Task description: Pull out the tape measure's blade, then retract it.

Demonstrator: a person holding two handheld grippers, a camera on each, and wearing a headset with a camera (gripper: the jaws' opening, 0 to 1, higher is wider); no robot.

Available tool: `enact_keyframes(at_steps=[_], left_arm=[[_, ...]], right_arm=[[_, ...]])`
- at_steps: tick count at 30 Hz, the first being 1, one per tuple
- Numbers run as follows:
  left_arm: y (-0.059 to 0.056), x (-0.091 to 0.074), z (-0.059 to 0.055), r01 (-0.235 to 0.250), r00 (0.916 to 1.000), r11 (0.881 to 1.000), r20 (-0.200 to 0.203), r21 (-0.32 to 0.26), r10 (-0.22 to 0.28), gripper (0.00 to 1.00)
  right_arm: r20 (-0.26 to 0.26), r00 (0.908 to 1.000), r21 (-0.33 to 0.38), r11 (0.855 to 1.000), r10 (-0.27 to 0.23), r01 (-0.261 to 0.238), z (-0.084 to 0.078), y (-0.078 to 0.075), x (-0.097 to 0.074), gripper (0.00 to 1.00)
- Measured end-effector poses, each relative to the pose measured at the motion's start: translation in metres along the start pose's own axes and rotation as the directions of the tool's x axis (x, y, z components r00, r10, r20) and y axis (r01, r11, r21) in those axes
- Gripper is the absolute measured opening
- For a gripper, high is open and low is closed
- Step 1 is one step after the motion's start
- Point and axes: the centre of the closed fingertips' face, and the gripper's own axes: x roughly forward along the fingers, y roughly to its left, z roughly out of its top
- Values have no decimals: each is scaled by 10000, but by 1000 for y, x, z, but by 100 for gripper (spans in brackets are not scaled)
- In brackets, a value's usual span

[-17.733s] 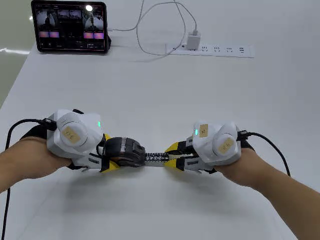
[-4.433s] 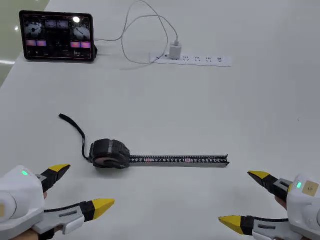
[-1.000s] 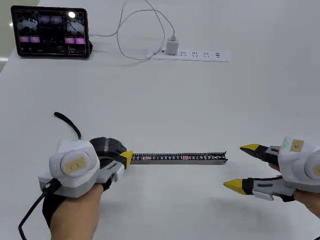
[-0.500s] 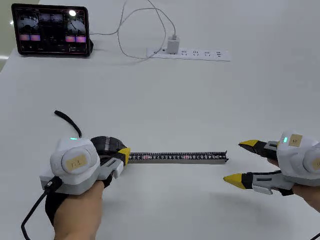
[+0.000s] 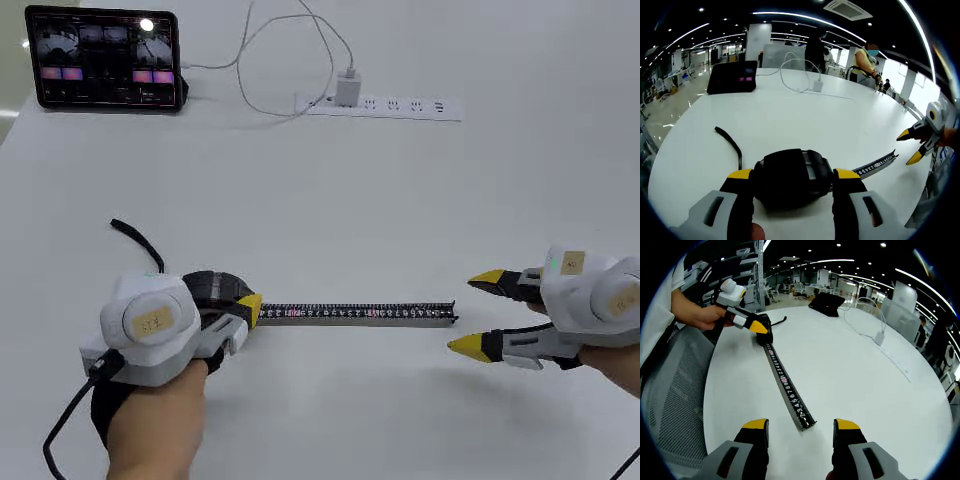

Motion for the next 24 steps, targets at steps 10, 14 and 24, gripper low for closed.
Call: enact_keyframes(at_steps=[10,14,24], left_arm=[[0,0,-1,31,10000,10000,-33,-66,-32,60],[0,0,-1,44,10000,10000,-53,-89,-44,60],[0,1,-1,57,10000,9999,-59,-123,-58,60]], right_arm=[[-769,9950,-765,9946,637,-696,-8,-3,14,46],[-1008,9913,-988,9906,850,-950,-8,-4,17,44],[-1703,9772,-1452,9776,1270,-1524,-15,-3,24,38]])
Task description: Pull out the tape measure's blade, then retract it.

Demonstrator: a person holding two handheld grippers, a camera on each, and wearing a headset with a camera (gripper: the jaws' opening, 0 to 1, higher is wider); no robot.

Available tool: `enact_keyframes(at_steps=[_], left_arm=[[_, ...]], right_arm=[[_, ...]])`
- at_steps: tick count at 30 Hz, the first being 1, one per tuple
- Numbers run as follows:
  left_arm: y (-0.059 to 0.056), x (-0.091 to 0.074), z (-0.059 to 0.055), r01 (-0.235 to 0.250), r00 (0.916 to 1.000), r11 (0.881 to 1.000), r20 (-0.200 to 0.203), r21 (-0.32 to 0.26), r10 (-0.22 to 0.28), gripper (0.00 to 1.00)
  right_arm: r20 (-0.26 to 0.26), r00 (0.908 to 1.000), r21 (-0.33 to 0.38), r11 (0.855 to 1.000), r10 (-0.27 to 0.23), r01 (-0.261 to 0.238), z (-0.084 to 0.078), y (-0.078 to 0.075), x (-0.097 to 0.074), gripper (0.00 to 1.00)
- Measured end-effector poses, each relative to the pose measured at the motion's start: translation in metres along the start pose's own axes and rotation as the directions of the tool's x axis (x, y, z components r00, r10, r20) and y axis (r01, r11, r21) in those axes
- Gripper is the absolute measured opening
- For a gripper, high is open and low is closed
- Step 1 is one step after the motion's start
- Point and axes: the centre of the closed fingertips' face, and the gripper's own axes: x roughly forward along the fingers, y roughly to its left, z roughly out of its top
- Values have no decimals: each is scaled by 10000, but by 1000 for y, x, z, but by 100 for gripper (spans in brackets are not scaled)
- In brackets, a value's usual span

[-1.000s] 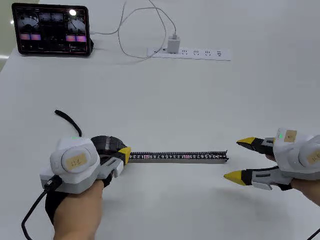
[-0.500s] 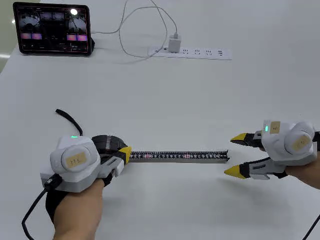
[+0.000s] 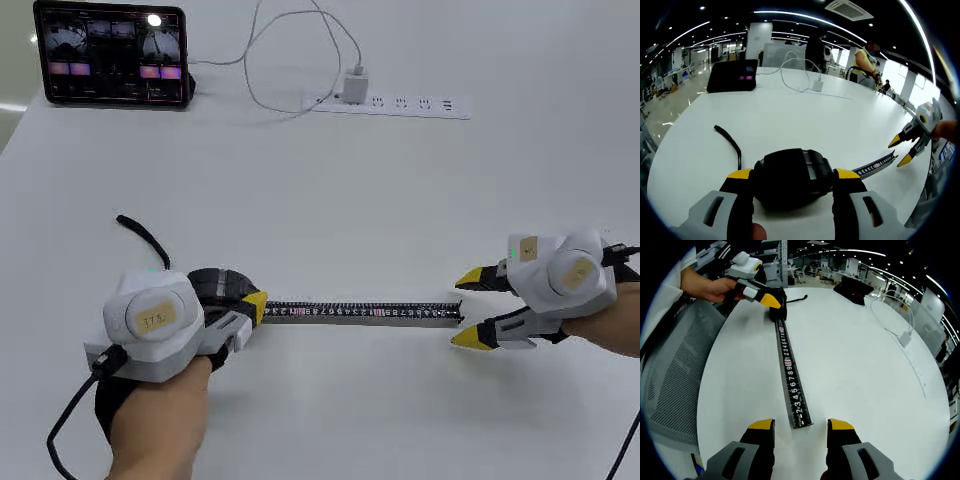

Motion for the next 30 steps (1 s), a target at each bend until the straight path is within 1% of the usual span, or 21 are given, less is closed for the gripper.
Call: enact_keyframes(at_steps=[3,9,11,13,18,20,24,27,30], left_arm=[[0,0,0,2,10000,10000,-9,-10,-2,60],[0,0,0,2,10000,10000,-17,-28,-2,60],[0,0,0,4,10000,10000,-19,-37,-4,60],[0,0,0,7,10000,10000,-22,-43,-7,60],[0,0,0,10,10000,10000,-21,-65,-10,60],[0,0,-1,10,10000,10000,-22,-72,-10,60],[0,0,-1,13,10000,10000,-24,-71,-13,60],[0,1,-1,16,10000,10000,-28,-78,-16,60],[0,1,-1,2,10000,10000,-20,-74,-2,60]], right_arm=[[-209,9996,-199,9997,167,-171,-1,0,1,35],[-358,9988,-439,9984,343,-359,1,0,4,29],[-412,9984,-668,9969,379,-406,2,0,4,27],[-441,9981,-693,9965,435,-465,3,1,4,25],[-613,9964,-851,9943,592,-643,0,2,4,21],[-631,9962,-940,9934,604,-662,0,2,5,19],[-632,9961,-878,9938,622,-677,-1,1,5,17],[-670,9959,-1088,9917,612,-683,-1,2,5,12],[-664,9962,-1103,9919,556,-627,-1,1,5,12]])
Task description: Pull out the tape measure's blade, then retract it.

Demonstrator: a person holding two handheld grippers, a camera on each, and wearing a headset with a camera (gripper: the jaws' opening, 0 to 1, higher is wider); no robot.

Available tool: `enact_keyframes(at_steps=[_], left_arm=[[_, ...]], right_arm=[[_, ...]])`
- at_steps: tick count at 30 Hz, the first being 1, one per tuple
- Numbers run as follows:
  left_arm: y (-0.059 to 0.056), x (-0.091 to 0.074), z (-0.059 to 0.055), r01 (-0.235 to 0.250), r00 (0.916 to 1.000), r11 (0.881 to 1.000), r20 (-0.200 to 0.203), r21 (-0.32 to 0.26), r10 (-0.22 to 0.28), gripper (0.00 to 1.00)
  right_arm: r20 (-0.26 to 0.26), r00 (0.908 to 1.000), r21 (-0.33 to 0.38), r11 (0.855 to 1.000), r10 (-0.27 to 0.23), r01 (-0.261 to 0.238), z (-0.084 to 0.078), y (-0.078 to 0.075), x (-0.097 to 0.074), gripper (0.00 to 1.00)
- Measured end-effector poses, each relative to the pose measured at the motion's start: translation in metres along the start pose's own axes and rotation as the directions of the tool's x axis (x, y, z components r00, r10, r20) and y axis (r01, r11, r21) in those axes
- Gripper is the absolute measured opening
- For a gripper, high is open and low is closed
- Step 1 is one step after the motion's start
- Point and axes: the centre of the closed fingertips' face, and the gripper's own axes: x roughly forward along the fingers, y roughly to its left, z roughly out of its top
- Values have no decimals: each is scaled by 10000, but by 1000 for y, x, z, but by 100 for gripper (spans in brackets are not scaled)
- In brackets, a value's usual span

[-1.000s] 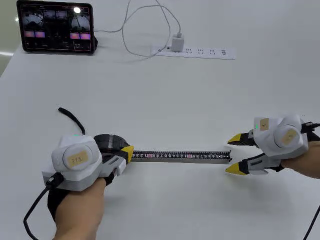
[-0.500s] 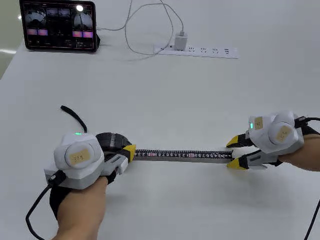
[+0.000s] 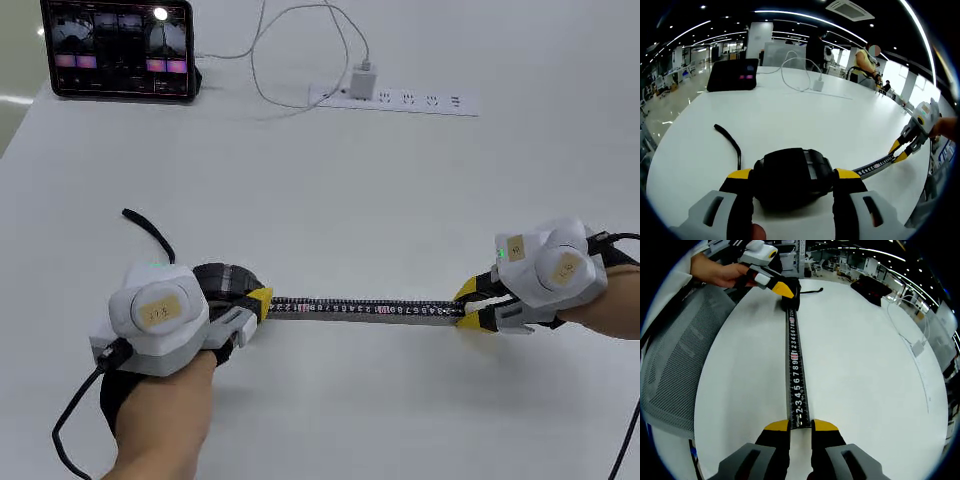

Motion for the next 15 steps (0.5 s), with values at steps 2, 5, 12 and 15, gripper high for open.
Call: enact_keyframes(at_steps=[2,5,12,15], left_arm=[[0,0,0,2,10000,10000,13,-15,-1,60],[0,0,-1,-5,10000,10000,-12,-68,5,61],[0,2,-2,10,9999,9999,-102,-105,-11,61],[1,2,-2,17,9999,10000,-138,-59,-18,60]], right_arm=[[0,10000,9,10000,-12,12,0,0,0,12],[-63,10000,-42,10000,-25,25,-1,-1,0,12],[-103,9999,-61,10000,-50,50,-2,-2,1,11],[-161,9999,-78,10000,-37,36,-3,-3,2,11]])
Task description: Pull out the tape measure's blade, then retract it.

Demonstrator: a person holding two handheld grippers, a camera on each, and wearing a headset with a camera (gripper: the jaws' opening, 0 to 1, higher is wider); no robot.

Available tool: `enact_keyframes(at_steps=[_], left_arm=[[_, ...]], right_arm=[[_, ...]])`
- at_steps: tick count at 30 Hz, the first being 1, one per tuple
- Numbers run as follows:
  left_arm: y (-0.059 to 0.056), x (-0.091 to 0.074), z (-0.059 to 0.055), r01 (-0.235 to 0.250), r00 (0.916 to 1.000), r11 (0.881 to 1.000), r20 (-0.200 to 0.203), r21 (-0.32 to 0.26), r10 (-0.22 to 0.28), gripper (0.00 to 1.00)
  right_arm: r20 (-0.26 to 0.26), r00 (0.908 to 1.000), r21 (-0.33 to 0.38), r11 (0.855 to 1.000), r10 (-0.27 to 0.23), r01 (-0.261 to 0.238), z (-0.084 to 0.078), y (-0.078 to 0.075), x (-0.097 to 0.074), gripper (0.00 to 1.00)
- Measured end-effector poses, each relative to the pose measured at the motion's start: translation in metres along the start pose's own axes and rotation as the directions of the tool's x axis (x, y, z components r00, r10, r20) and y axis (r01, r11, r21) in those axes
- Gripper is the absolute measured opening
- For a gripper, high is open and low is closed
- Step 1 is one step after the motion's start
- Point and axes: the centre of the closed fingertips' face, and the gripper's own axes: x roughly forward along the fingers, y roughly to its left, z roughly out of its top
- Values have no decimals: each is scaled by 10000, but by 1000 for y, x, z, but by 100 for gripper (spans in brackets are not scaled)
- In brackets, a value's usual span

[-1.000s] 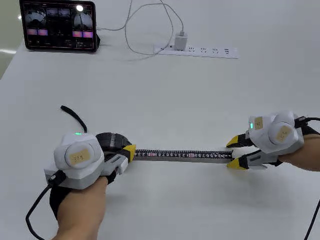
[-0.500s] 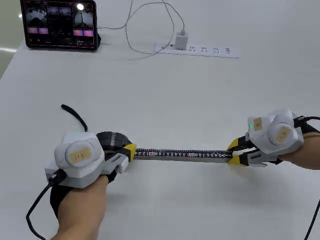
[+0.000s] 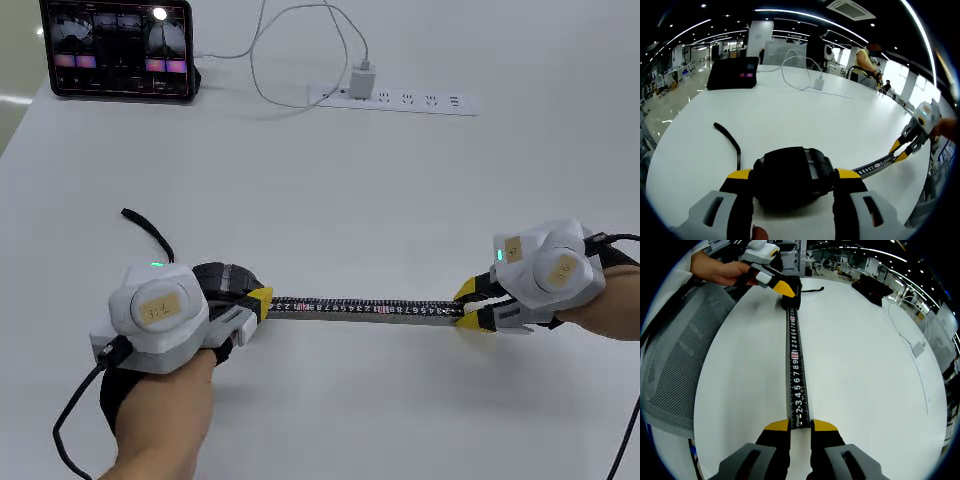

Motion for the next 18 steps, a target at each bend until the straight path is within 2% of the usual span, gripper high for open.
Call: enact_keyframes(at_steps=[7,18], left_arm=[[1,1,0,49,9998,10000,-206,81,-47,59],[1,1,-1,136,9996,9999,-233,59,-135,58]], right_arm=[[-26,10000,-33,10000,30,-30,0,0,0,10],[-10,10000,-21,10000,66,-66,-1,0,0,10]])
